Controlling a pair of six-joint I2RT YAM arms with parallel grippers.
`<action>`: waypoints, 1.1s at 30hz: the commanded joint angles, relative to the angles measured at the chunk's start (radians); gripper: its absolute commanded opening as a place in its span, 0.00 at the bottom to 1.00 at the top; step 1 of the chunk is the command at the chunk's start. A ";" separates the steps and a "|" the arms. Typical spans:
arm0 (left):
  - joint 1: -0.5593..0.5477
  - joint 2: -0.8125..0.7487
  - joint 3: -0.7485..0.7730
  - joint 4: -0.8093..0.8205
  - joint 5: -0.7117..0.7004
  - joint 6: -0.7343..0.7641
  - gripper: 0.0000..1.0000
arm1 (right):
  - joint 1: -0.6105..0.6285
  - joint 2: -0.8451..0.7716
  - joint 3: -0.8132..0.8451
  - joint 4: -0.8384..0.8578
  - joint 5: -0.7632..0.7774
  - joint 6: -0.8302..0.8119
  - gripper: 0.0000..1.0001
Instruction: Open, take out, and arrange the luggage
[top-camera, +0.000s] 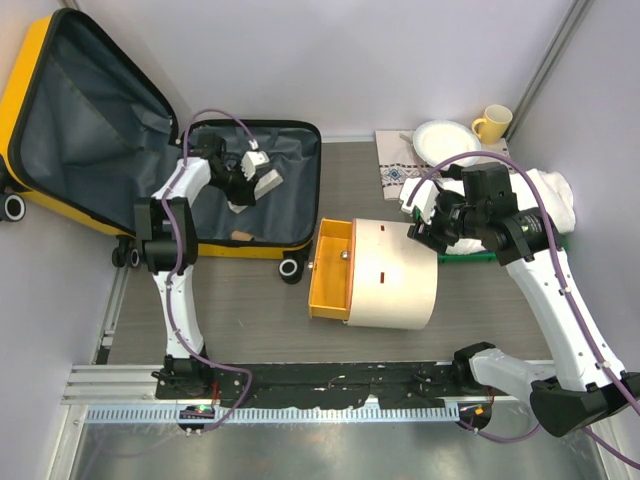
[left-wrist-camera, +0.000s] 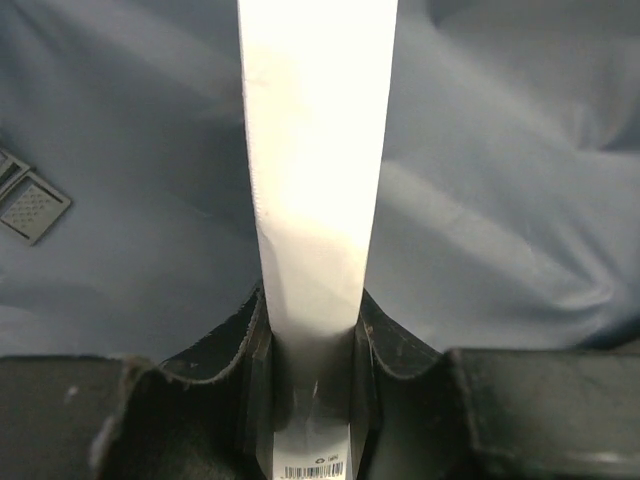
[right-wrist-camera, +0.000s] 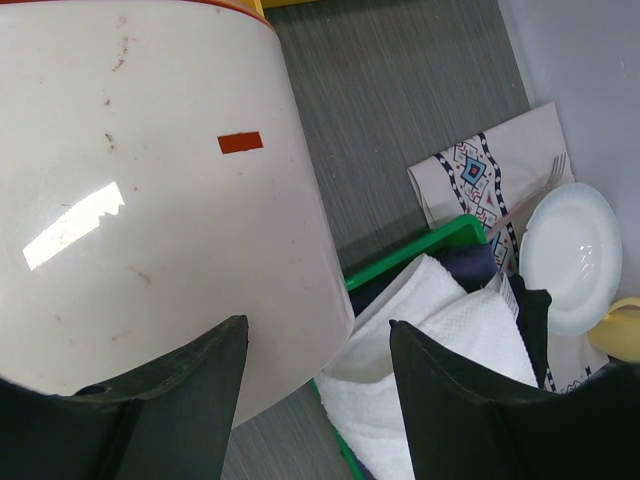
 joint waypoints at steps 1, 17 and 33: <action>0.001 -0.074 0.056 0.056 0.076 -0.378 0.00 | 0.001 0.068 -0.081 -0.332 0.056 0.008 0.66; -0.250 -0.585 -0.364 0.102 0.021 -1.567 0.00 | 0.001 0.079 -0.070 -0.293 0.037 0.107 0.66; -0.554 -0.778 -0.488 0.091 0.010 -1.579 0.08 | 0.001 -0.007 -0.105 -0.273 0.039 0.181 0.67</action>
